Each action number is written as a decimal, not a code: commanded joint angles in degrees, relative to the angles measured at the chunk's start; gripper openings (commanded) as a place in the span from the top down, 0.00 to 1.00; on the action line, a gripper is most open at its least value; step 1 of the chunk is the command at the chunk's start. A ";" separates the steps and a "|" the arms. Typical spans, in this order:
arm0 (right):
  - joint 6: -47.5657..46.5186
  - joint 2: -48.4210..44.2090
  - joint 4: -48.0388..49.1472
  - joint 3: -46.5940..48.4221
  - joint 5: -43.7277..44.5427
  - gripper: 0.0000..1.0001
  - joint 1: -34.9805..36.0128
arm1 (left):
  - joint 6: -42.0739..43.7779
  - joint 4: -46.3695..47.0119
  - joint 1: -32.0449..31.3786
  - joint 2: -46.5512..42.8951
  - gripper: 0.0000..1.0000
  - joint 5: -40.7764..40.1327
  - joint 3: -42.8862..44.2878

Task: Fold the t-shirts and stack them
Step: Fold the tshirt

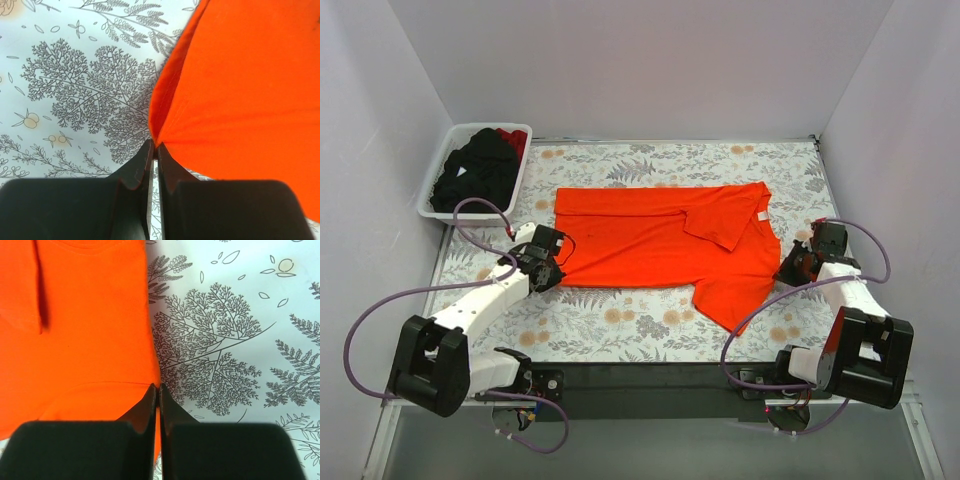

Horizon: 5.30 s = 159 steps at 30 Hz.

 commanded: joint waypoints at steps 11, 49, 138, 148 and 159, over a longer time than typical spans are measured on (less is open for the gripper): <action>4.44 9.72 -0.82 16.71 -6.71 0.99 -0.34 | 4.99 3.73 8.90 11.25 1.00 4.30 12.49; -0.38 31.35 -0.38 32.19 -7.05 0.87 -0.17 | 10.36 4.88 11.46 37.28 0.88 2.73 35.09; 5.30 19.76 11.91 25.36 -2.82 0.45 5.12 | 7.38 14.11 12.86 11.51 0.38 11.77 9.24; 10.68 18.51 24.67 8.99 -14.88 0.43 -5.61 | 6.32 13.94 14.71 23.38 0.36 14.41 14.96; 10.60 24.49 28.10 7.84 -16.29 0.53 -6.58 | 6.58 13.94 14.97 28.13 0.57 15.03 15.05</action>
